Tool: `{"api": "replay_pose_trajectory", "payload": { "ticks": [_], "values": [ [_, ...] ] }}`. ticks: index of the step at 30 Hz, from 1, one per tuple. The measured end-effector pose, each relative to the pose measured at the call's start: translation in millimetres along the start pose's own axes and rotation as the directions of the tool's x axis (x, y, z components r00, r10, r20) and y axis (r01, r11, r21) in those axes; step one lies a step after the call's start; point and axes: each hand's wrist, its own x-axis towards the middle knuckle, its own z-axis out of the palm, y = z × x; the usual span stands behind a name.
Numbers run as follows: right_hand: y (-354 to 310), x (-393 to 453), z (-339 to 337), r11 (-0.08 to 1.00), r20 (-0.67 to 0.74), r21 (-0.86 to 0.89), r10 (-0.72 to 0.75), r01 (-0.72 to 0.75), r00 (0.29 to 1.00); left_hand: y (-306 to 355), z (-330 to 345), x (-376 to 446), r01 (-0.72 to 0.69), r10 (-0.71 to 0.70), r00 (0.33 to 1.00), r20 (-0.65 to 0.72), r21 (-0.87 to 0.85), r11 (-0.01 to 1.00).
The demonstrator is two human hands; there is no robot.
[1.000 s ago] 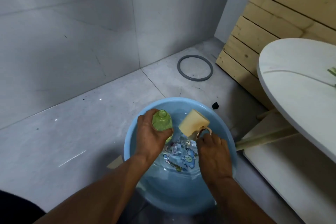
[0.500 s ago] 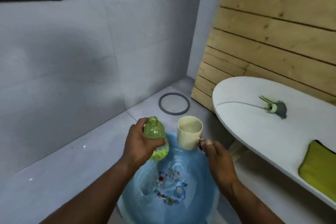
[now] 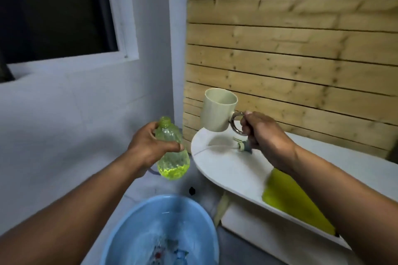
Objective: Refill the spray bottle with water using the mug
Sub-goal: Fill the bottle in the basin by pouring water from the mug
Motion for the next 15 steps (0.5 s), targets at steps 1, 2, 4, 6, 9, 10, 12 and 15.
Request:
{"api": "replay_pose_trajectory", "payload": {
  "ticks": [1, 2, 4, 6, 9, 10, 12, 15],
  "values": [
    [-7.6, -0.3, -14.4, 0.999, -0.028, -0.033, -0.012, 0.011, 1.000, 10.8, 10.4, 1.6, -0.005, 0.006, 1.000, 0.022, -0.011, 1.000],
    [-12.8, -0.4, -26.2, 0.998, -0.045, -0.065, -0.019, 0.016, 0.999, 19.2, 20.6, 2.8, -0.006, 0.007, 0.999, 0.047, -0.021, 1.000],
    [-18.3, 0.2, -47.7, 0.996, -0.067, -0.090, -0.020, 0.014, 0.998, 32.8, 42.5, 8.1, -0.005, 0.009, 0.996, 0.093, -0.044, 0.999],
    [-20.0, -0.4, -62.9, 0.997, -0.082, -0.073, -0.010, 0.004, 0.997, 42.7, 65.5, 13.8, -0.002, 0.009, 0.991, 0.137, -0.057, 0.998],
    [-18.8, -3.1, -78.9, 0.999, -0.110, -0.044, 0.017, -0.022, 0.994, 53.5, 99.9, 19.9, -0.015, 0.022, 0.985, 0.174, -0.041, 0.999],
    [-18.3, -4.4, -83.3, 0.999, -0.122, -0.039, 0.024, -0.029, 0.992, 56.5, 110.9, 21.0, -0.024, 0.032, 0.982, 0.189, -0.042, 0.999],
    [-16.9, -6.3, -94.2, 0.999, -0.158, -0.028, 0.037, -0.042, 0.987, 61.7, 132.1, 21.4, -0.042, 0.050, 0.974, 0.221, -0.041, 0.998],
    [-14.7, -9.2, -113.3, 0.998, -0.201, -0.021, 0.053, -0.058, 0.978, 67.9, 159.0, 18.4, -0.058, 0.071, 0.959, 0.273, -0.053, 0.997]
  ]
}}
